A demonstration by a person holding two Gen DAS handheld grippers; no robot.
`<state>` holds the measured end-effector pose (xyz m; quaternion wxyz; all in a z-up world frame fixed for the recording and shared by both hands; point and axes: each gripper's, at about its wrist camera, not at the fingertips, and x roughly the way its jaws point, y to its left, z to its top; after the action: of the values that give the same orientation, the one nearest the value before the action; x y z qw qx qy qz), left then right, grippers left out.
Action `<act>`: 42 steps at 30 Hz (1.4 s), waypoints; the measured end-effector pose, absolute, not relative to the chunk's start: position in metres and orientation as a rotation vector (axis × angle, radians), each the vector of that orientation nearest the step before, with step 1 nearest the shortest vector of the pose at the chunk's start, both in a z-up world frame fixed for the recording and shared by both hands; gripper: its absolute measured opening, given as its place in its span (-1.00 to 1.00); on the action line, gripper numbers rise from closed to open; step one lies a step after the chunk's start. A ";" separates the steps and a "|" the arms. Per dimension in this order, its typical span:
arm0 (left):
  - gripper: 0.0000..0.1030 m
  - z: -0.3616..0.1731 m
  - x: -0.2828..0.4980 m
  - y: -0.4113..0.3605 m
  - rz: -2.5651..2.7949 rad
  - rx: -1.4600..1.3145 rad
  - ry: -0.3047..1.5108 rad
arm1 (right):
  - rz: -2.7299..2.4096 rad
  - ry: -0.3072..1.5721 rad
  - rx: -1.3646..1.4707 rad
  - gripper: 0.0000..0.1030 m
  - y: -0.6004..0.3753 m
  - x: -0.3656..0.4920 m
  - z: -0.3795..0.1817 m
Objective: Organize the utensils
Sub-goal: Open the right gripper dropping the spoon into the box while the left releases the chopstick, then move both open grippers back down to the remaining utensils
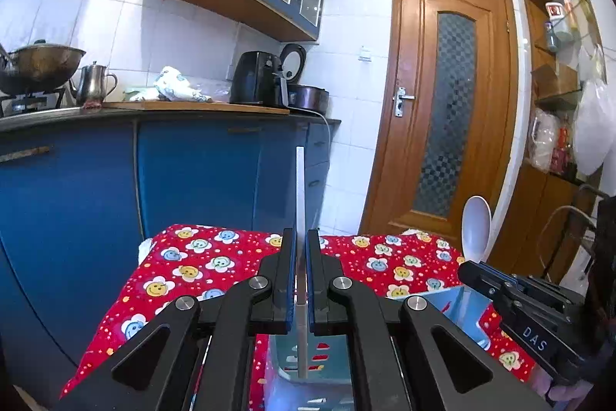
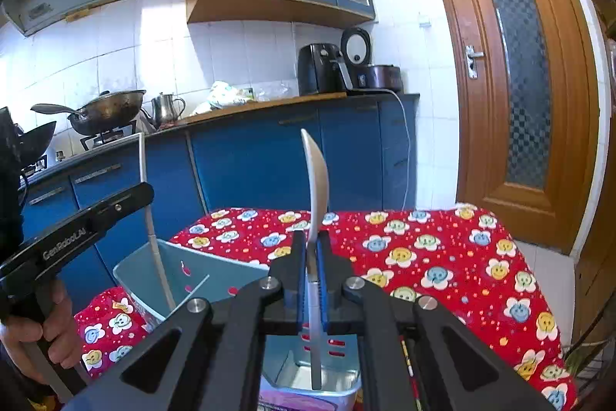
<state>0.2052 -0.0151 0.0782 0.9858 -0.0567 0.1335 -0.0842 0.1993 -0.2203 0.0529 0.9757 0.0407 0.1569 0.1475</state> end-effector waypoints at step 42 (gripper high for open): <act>-0.56 0.094 0.130 -0.011 -0.242 -0.083 0.469 | 0.334 0.374 0.149 -0.48 -0.224 0.116 0.092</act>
<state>0.1301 -0.0108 0.0943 0.9645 -0.0409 0.2319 -0.1197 0.1160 -0.2240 0.0917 0.9660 0.0738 0.1848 0.1649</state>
